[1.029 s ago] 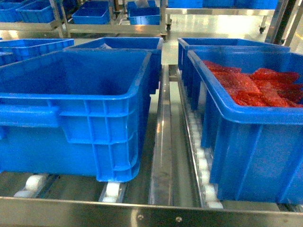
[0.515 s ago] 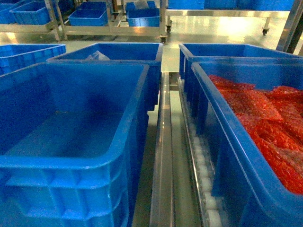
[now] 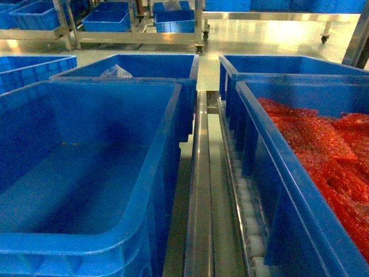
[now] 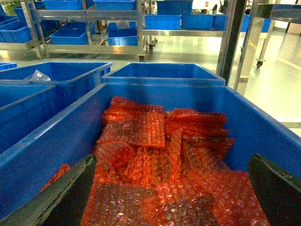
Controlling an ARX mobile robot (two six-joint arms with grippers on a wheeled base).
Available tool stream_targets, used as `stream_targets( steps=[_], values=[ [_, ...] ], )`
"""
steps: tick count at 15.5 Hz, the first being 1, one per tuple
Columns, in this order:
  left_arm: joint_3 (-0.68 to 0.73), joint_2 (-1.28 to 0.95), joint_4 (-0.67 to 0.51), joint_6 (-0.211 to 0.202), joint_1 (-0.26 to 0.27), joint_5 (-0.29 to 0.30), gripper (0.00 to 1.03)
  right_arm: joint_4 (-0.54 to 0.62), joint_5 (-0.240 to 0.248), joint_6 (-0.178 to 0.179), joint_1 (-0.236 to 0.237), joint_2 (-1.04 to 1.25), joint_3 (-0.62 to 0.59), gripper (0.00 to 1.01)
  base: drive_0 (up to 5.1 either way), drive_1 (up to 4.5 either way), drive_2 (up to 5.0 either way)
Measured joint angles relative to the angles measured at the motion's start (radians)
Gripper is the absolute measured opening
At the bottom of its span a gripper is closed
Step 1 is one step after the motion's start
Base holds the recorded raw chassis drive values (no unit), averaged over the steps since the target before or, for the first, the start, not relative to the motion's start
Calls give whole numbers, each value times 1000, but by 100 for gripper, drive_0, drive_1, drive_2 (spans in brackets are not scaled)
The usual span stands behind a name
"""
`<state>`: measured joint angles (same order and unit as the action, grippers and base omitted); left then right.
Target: Pick blue part to blue bin on bottom shelf
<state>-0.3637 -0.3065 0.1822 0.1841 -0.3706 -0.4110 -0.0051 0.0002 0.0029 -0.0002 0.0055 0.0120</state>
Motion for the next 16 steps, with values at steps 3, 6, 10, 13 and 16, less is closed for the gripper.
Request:
stream_targets(
  steps=[3,6,10,13,16],
  values=[
    [0,0,0,0,0,0,43,0,0,0,0,0,0,98,0,0,0],
    [0,0,0,0,0,0,43,0,0,0,0,0,0,98,0,0,0],
    [0,0,0,0,0,0,43,0,0,0,0,0,0,98,0,0,0],
    [0,0,0,0,0,0,43,0,0,0,0,0,0,98,0,0,0],
    [0,0,0,0,0,0,43,0,0,0,0,0,0,98,0,0,0]
  ],
)
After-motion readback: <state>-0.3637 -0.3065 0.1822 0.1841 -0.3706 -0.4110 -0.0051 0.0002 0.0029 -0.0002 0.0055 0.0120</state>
